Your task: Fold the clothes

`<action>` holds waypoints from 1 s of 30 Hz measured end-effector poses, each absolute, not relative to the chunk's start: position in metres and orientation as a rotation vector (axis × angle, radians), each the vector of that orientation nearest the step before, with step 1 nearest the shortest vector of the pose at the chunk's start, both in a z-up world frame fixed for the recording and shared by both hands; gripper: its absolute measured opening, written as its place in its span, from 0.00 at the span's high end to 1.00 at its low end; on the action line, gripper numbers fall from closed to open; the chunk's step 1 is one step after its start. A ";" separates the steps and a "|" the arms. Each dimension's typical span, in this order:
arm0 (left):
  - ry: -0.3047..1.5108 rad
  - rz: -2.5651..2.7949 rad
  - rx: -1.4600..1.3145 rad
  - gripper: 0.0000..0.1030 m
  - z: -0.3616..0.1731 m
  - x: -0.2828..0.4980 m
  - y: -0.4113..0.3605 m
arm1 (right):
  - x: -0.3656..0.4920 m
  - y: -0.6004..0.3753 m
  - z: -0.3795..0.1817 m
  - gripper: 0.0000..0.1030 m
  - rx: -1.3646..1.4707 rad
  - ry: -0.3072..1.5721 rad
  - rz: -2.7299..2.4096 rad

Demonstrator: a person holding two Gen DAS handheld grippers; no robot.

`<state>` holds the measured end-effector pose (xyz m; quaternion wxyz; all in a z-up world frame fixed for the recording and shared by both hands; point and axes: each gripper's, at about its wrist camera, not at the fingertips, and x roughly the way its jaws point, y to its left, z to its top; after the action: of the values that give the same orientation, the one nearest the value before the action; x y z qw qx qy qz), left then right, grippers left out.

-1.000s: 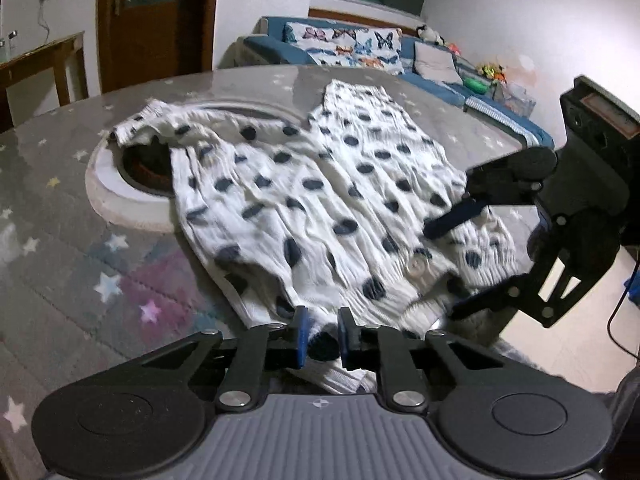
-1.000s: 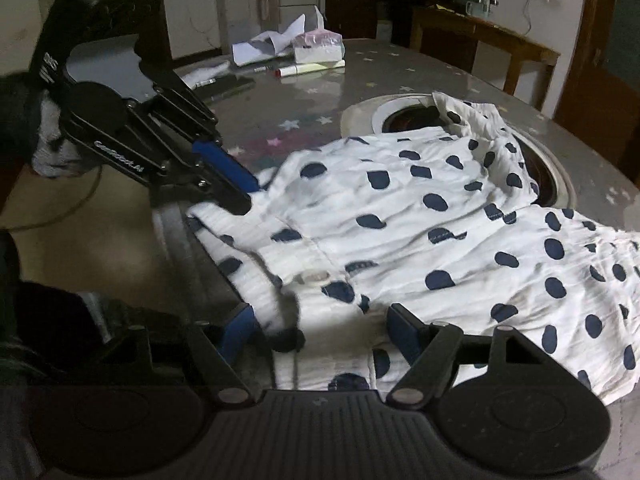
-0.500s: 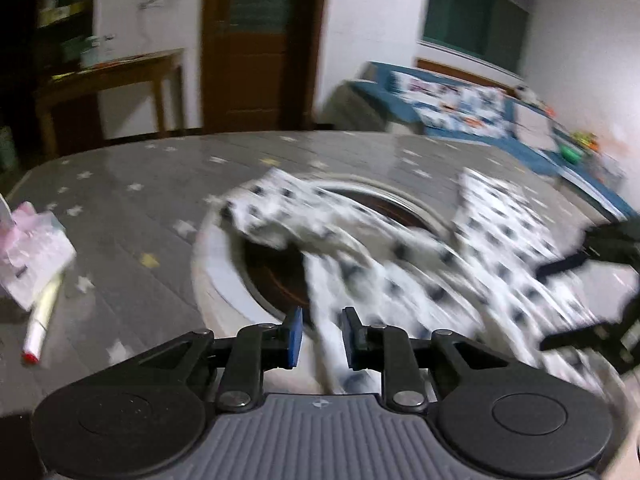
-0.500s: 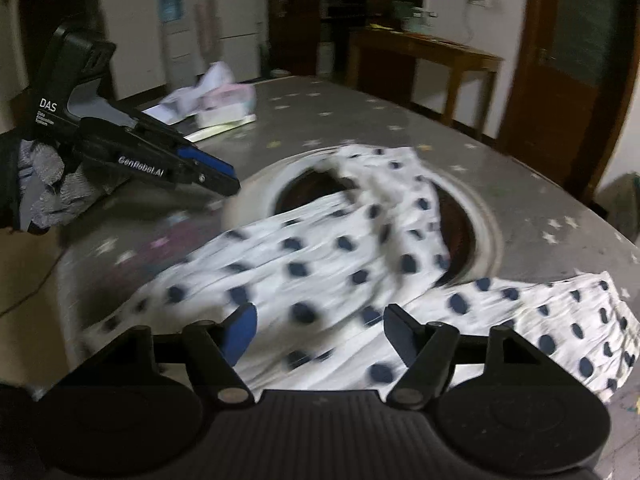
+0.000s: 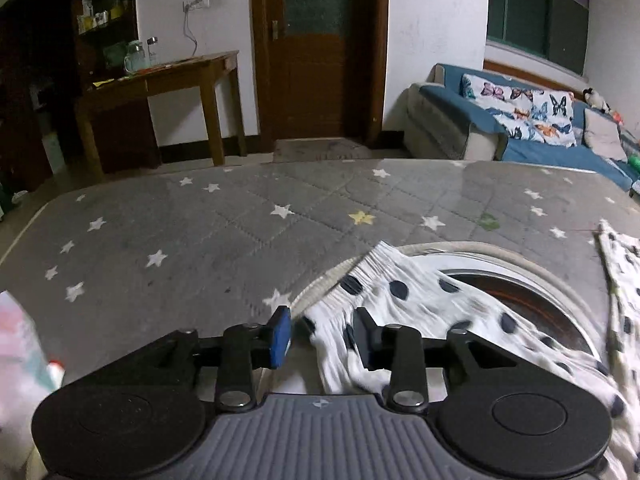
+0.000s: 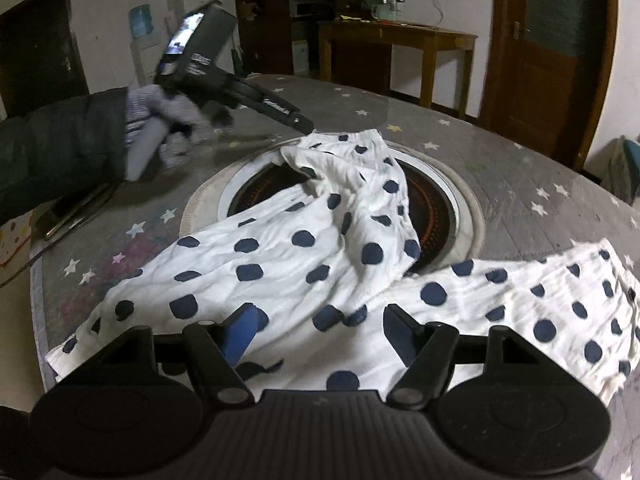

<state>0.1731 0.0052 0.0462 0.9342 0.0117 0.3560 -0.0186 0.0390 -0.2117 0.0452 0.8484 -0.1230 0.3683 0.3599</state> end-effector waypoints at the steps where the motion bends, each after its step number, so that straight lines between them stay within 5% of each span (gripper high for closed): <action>1: 0.745 -0.048 0.027 0.65 0.043 0.178 0.005 | 0.038 -0.214 0.045 0.31 -0.253 0.777 0.754; 5: 0.782 -0.058 0.058 0.68 0.030 0.190 0.004 | 0.038 -0.223 0.042 0.30 -0.229 0.779 0.737; 11: 0.750 -0.075 0.151 0.89 0.030 0.201 -0.005 | 0.041 -0.233 0.035 0.30 -0.175 0.794 0.711; 22: 0.587 -0.036 0.297 0.88 0.024 0.234 -0.029 | 0.041 -0.245 0.024 0.30 -0.120 0.836 0.681; 30: 0.628 -0.143 0.263 0.83 0.034 0.251 -0.030 | 0.042 -0.254 0.021 0.30 -0.087 0.835 0.667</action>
<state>0.2507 -0.0302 0.0336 0.9401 0.1289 0.3078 -0.0702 0.0416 -0.2540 0.0207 0.8598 -0.0414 0.3976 0.3176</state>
